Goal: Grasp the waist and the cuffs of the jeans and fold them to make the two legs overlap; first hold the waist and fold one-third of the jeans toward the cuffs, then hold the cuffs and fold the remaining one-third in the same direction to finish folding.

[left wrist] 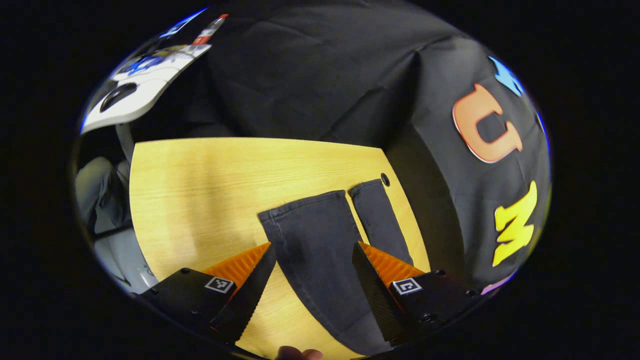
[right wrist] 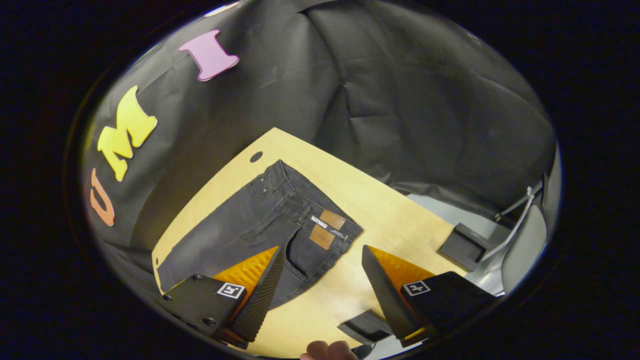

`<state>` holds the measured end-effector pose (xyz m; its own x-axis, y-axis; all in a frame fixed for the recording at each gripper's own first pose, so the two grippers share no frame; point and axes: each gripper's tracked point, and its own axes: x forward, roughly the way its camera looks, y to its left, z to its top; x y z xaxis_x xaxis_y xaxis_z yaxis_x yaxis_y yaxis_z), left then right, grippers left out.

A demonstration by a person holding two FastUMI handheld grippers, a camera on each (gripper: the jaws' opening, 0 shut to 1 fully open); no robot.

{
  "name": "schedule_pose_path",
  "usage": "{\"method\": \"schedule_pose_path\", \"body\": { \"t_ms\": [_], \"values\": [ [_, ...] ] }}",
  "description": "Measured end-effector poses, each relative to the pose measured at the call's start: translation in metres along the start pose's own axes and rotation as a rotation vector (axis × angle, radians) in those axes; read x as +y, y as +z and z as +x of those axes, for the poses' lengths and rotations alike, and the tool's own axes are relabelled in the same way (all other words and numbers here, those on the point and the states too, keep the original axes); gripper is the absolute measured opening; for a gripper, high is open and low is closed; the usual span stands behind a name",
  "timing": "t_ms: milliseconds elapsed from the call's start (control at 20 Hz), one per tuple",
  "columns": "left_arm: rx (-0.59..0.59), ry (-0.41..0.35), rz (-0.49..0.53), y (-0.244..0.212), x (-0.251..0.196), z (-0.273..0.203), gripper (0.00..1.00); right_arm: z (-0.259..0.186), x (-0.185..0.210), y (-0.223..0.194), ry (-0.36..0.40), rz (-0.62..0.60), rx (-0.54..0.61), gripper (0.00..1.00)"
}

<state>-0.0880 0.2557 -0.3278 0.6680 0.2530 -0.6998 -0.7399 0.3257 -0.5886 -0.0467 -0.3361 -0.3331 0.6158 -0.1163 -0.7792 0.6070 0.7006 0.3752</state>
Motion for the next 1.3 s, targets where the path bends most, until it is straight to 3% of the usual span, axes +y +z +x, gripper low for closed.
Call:
{"method": "schedule_pose_path", "body": {
  "t_ms": [200, 600, 850, 1050, 1100, 1150, 1200, 1300],
  "values": [
    [0.061, -0.007, -0.111, -0.002, 0.011, 0.01, 0.99, 0.021, 0.0, 0.0, -0.002, 0.093, 0.041, 0.98],
    [0.091, 0.016, -0.099, 0.005, 0.017, 0.028, 1.0, 0.061, 0.002, -0.008, -0.028, 0.143, 0.09, 0.98],
    [0.099, -0.004, -0.114, 0.005, 0.002, 0.048, 1.0, 0.075, 0.006, -0.011, -0.084, 0.134, 0.089, 0.99],
    [0.124, 0.009, -0.135, 0.008, -0.002, 0.063, 0.92, 0.079, 0.005, -0.015, -0.191, 0.063, 0.087, 0.99],
    [0.126, 0.017, -0.132, 0.008, -0.002, 0.063, 0.71, 0.08, 0.005, -0.017, -0.22, 0.016, 0.09, 0.98],
    [0.134, 0.023, -0.117, 0.007, -0.003, 0.065, 0.77, 0.081, 0.005, -0.018, -0.242, -0.034, 0.093, 0.99],
    [0.137, 0.034, -0.1, 0.007, -0.001, 0.065, 0.65, 0.082, 0.003, -0.02, -0.27, -0.073, 0.089, 0.93],
    [0.147, 0.044, -0.079, 0.005, -0.002, 0.066, 0.65, 0.081, -0.007, -0.018, -0.32, -0.109, 0.061, 0.89]
  ]
}}
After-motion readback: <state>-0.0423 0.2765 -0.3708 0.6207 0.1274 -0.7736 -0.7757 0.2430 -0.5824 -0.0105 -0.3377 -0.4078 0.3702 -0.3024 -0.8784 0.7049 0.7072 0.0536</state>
